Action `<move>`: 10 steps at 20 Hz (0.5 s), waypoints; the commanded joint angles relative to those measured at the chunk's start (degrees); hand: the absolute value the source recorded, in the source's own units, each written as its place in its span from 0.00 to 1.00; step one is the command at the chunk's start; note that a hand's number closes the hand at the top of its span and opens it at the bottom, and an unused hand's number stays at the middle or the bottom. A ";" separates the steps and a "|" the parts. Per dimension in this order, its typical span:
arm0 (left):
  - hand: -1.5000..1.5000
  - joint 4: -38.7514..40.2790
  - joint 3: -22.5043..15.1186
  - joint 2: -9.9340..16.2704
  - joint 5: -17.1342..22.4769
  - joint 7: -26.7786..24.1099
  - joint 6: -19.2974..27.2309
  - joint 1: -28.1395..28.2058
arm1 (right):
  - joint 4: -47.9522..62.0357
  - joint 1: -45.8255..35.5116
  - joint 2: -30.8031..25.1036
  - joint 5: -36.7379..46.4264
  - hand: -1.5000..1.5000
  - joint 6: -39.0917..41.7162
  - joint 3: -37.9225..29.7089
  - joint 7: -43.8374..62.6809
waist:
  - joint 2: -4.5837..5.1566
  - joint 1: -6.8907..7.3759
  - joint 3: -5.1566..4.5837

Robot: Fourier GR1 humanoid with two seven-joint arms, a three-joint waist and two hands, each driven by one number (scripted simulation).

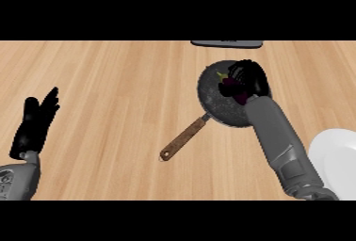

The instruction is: Pick the eggplant from the plate and place it in the pan

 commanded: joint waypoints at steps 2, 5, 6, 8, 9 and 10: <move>0.50 -1.19 -1.30 -0.80 -0.45 -1.40 -0.58 1.41 | 7.71 -2.40 0.68 -4.00 0.00 -1.01 -4.18 -3.91 | 0.64 1.45 0.12; 0.50 -0.13 -0.50 0.11 -0.29 0.26 -0.73 -0.97 | 9.66 -4.24 0.84 -5.11 0.00 -2.21 -5.48 -5.94 | 0.77 1.29 0.10; 0.50 -2.15 0.29 1.84 0.67 -1.05 -2.43 0.81 | 9.87 -2.46 0.77 -5.13 0.00 -3.22 -5.62 -8.27 | 0.87 2.30 0.15; 0.50 0.31 -1.38 -1.41 -0.72 -0.10 0.01 -1.27 | 10.25 -3.70 1.75 -6.24 0.00 -4.61 -6.65 -10.27 | 1.10 1.44 0.13; 0.50 0.30 -0.42 0.24 0.14 0.54 -1.38 -2.55 | 10.33 -4.67 2.51 -6.65 0.00 -6.36 -6.99 -10.66 | 0.97 1.50 0.12; 0.50 1.41 -0.69 -1.10 -0.74 -2.80 0.07 -0.18 | 10.04 -4.38 0.99 -8.05 0.00 -5.11 -8.33 -12.64 | 0.91 1.19 0.08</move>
